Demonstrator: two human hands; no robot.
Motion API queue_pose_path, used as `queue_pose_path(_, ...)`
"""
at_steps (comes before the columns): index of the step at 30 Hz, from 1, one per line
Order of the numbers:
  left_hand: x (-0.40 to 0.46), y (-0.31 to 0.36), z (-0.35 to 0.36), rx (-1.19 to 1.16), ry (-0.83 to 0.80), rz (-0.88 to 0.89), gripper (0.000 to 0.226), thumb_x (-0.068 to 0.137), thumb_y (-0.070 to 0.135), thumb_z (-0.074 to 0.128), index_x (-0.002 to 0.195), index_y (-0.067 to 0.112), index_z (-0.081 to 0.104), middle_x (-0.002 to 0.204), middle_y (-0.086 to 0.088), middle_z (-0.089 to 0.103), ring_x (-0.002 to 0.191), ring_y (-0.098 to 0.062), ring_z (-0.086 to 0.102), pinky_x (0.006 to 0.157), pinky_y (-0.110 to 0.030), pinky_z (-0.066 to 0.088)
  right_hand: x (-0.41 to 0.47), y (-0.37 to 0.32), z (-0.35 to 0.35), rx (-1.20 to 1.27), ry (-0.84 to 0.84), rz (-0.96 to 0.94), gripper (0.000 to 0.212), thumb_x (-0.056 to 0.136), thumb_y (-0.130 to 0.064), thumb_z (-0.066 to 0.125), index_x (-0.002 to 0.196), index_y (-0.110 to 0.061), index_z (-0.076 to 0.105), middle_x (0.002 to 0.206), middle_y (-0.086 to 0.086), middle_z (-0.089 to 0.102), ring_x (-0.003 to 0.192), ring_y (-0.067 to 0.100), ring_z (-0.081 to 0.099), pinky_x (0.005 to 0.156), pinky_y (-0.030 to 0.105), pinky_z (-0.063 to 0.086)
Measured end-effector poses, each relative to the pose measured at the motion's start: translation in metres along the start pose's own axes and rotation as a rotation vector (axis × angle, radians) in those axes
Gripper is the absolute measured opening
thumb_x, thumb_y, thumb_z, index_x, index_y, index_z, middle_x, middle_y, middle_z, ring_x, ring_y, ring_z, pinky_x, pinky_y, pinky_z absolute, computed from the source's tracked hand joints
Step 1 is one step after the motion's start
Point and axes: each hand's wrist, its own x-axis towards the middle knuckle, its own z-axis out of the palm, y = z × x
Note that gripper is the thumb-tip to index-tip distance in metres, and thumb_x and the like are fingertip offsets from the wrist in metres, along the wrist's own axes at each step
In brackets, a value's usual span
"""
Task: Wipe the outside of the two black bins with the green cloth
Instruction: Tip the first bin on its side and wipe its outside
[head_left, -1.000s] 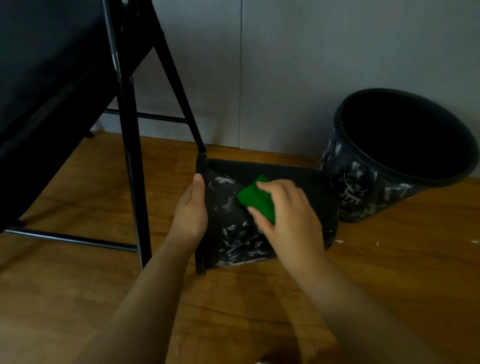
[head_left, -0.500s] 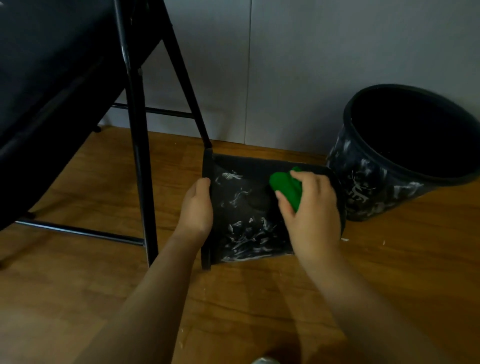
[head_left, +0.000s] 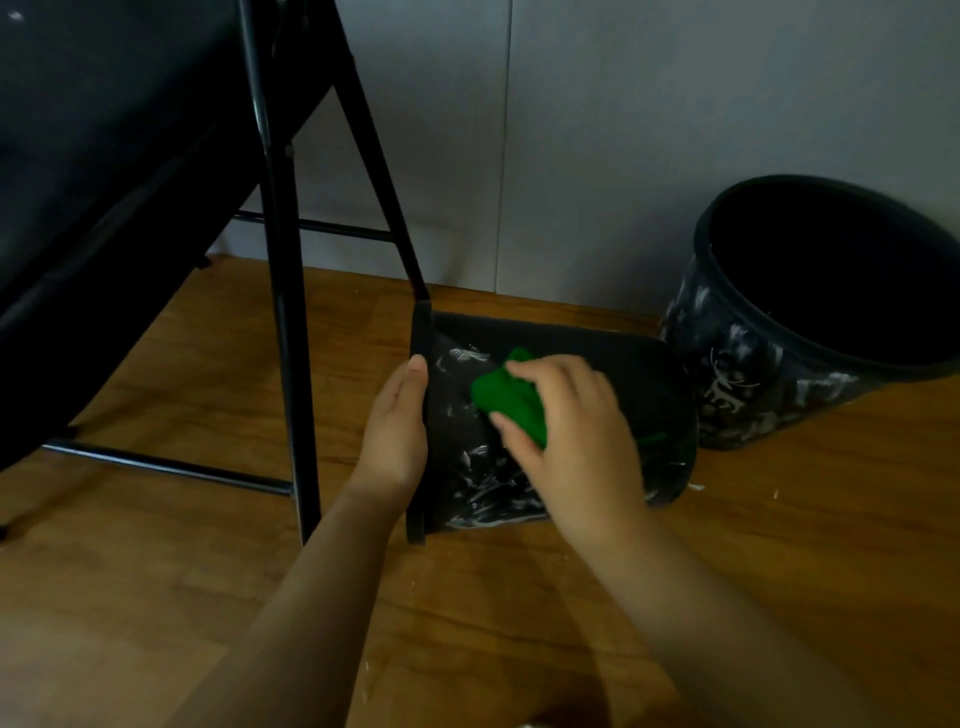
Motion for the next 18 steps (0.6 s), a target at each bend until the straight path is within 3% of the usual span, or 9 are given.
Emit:
queue_pose_path(3,0.001,0.0,0.0,0.002,-0.003,0.004,0.036,0.104,0.042,0.038,0.11,0.019,0.066,0.11,-0.014,0.07,0.106,-0.032,0.067,0.095,-0.048,0.053,0.006,-0.001,0.0,0.001,-0.041,-0.076,0.048,0.083,-0.04,0.064,0.127,-0.027,0.052,0.124,-0.008,0.054,0.111,0.01,0.05,0.089,0.024,0.045)
queue_pose_path(7,0.0,-0.002,-0.002,0.013,-0.02,-0.005,0.037,0.102,0.047,0.038,0.112,0.023,0.064,0.113,-0.011,0.069,0.105,-0.029,0.067,0.095,-0.048,0.054,0.016,0.012,-0.006,0.017,0.084,0.116,0.047,0.084,-0.035,0.067,0.127,-0.025,0.052,0.125,-0.004,0.055,0.111,0.015,0.051,0.089,0.03,0.047)
queue_pose_path(13,0.001,-0.002,-0.003,0.02,-0.044,0.039,0.042,0.105,0.044,0.034,0.115,0.015,0.064,0.109,-0.012,0.07,0.103,-0.03,0.067,0.093,-0.044,0.052,-0.001,-0.013,0.001,0.043,-0.089,-0.168,0.048,0.08,-0.037,0.07,0.125,-0.026,0.055,0.123,-0.006,0.057,0.111,0.013,0.052,0.089,0.028,0.047)
queue_pose_path(18,0.002,-0.002,-0.003,0.0,-0.023,-0.014,0.038,0.102,0.05,0.038,0.111,0.027,0.066,0.11,-0.009,0.071,0.102,-0.025,0.07,0.095,-0.048,0.054,0.015,-0.002,0.001,0.0,0.089,0.093,0.047,0.083,-0.037,0.066,0.127,-0.024,0.053,0.124,-0.003,0.056,0.109,0.016,0.053,0.086,0.025,0.044)
